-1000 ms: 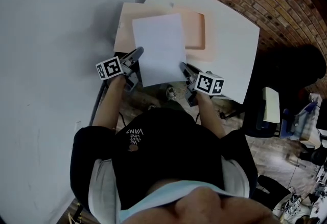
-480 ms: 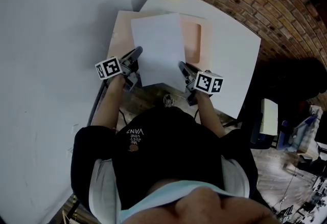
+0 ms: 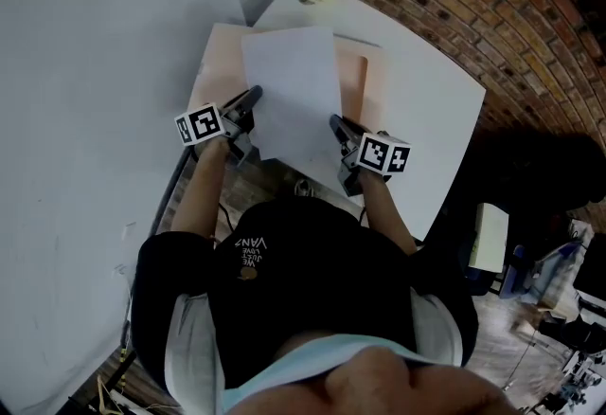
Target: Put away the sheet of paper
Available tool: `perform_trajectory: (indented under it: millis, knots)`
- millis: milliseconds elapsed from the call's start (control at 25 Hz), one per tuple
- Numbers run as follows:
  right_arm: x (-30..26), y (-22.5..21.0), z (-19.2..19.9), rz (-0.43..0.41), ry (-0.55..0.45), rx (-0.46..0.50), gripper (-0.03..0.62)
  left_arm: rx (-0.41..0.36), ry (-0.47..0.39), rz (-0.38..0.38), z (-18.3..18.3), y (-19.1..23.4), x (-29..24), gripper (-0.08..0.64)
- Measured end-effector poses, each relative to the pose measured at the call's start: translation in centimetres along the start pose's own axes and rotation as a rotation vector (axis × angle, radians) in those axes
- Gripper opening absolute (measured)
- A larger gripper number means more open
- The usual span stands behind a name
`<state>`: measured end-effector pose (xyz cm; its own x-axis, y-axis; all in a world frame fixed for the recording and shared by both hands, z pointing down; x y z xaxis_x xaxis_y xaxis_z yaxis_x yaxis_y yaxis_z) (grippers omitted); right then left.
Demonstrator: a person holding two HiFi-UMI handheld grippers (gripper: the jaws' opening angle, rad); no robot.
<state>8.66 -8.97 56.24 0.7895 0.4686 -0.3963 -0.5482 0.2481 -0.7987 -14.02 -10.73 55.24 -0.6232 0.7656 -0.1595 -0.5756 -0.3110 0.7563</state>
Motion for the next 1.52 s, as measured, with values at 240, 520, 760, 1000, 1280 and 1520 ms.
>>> perform_trajectory:
  millis: [240,520,760,1000,1280,1520]
  knots:
    - [-0.5,-0.8,-0.9,-0.003,0.015,-0.002,-0.001,0.017,-0.016,-0.020,0.0,0.2,-1.1,0.000]
    - [-1.6,-1.1,-1.5,0.009,0.007,-0.026,-0.002,0.005,0.017,-0.026,-1.0,1.4,-2.1,0.000]
    - [-2.8,-1.4,-1.4,0.051,-0.020,-0.055,-0.002,0.012,0.075,-0.005,-1.6,3.0,-3.4,0.000]
    - [-4.1,-1.4,-1.1,0.090,-0.051,-0.085,-0.002,0.008,0.137,0.024,-2.5,4.3,-4.3,0.000]
    - [-5.3,-1.7,-0.4,0.137,-0.079,-0.114,-0.002,0.008,0.200,0.044,-2.9,6.1,-4.7,0.000]
    - [-6.0,-1.5,-0.1,0.167,-0.093,-0.124,-0.002,0.015,0.239,0.052,-3.0,7.3,-5.0,0.000]
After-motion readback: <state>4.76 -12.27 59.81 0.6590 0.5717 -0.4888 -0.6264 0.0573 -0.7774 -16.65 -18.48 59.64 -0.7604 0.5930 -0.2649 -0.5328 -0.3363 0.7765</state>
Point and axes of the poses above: the fingertips, and each gripper's own axes: x backward along the fingers, y to its left, z out of its underside, the point moved 3 cm from there along x, backward along the fingers, and after that the axes turned 10 degrees about -x, right-handed, at the moved point
